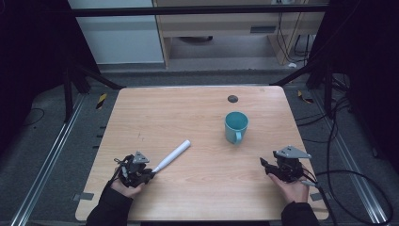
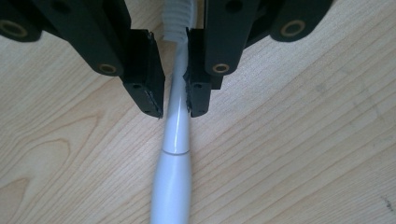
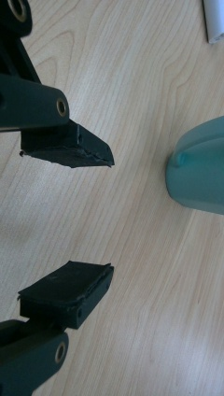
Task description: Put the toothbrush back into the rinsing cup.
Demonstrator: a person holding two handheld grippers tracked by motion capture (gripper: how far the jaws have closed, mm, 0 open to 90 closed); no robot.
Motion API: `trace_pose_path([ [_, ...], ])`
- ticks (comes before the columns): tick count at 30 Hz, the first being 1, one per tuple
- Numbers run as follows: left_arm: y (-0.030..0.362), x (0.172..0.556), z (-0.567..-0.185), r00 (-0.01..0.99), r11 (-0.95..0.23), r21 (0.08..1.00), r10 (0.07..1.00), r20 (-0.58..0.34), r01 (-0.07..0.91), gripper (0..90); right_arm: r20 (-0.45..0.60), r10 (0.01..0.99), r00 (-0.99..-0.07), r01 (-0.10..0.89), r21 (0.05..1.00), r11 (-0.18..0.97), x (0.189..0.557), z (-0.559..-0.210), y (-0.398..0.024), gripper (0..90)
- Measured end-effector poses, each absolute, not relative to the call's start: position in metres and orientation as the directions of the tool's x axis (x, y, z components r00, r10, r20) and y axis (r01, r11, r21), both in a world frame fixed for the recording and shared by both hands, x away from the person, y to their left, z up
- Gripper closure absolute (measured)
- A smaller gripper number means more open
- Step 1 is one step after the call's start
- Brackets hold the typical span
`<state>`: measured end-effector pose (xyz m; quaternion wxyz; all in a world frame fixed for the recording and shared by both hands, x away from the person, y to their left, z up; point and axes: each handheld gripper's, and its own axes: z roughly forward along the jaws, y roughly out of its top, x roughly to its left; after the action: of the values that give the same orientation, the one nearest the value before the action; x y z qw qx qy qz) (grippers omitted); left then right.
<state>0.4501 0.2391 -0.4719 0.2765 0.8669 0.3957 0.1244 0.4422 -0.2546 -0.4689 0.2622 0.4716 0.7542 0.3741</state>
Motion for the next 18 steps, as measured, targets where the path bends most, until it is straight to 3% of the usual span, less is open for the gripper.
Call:
trace_pose_path([
  [5, 0.237, 0.45, -0.458, 0.661, -0.518, 0.62, 0.75, -0.003, 0.59, 76.2, -0.041, 0.908, -0.416, 0.514, 0.813, 0.272, 0.442, -0.469, -0.255, 40.6],
  [18, 0.22, 0.49, -0.414, 0.618, -0.444, 0.717, 0.786, 0.023, 0.537, 89.5, -0.044, 0.911, -0.41, 0.516, 0.813, 0.271, 0.442, -0.469, -0.256, 40.6],
])
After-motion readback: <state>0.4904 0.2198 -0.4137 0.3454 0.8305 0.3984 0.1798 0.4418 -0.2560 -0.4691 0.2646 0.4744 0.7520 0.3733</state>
